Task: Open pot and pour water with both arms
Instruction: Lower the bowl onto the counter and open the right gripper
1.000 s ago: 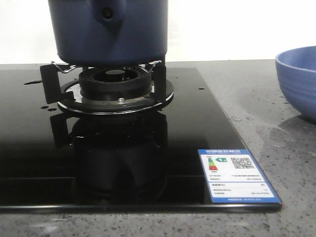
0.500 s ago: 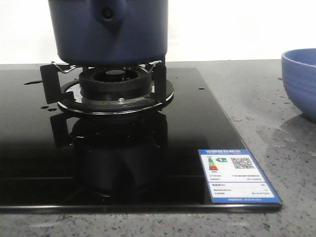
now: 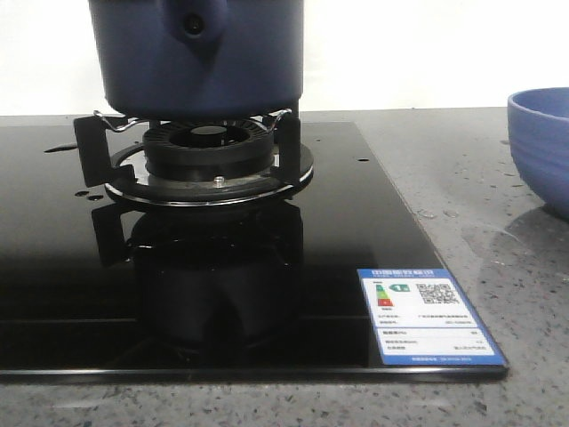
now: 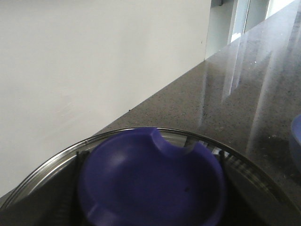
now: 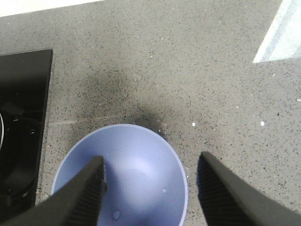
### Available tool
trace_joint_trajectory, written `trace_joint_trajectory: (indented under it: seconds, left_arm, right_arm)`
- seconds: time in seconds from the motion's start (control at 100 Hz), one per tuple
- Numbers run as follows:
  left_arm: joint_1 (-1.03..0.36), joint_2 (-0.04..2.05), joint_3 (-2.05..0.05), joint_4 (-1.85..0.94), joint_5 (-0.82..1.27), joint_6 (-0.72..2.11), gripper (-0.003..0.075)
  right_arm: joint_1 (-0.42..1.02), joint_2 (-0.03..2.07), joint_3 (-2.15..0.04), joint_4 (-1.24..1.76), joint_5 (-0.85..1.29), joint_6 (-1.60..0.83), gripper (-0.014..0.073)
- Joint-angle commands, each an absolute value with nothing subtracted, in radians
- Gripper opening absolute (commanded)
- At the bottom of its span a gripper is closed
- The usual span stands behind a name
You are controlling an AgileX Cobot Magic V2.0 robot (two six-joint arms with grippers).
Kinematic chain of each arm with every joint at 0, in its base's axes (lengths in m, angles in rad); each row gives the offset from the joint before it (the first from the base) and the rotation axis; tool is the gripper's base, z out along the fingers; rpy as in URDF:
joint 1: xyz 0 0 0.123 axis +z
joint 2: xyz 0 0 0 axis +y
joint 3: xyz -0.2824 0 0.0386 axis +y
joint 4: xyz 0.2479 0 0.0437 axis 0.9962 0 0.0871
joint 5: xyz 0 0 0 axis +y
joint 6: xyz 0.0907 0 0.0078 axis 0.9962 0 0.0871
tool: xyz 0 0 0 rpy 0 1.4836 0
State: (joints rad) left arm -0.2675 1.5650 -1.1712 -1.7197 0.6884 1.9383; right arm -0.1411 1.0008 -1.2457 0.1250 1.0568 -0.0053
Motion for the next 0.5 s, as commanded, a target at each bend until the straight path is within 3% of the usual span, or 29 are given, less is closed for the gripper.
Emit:
trace_joint_trajectory:
  seconds: [0.0, 0.33, 0.49]
  left_arm:
    - [-0.271, 1.508, -1.196, -1.735, 0.733, 1.901, 0.0294]
    - [-0.271, 1.521, -1.187, -1.733, 0.774, 1.901, 0.0306]
    - [-0.271, 1.517, -1.187, -1.736, 0.773, 1.901, 0.0466]
  right_arm:
    - [-0.147, 0.988, -1.278, 0.132, 1.008, -0.014, 0.0389]
    - [-0.147, 0.988, -1.278, 0.147, 1.013, -0.014, 0.0388]
    - [-0.147, 0.988, -1.278, 0.148, 1.023, -0.014, 0.0388]
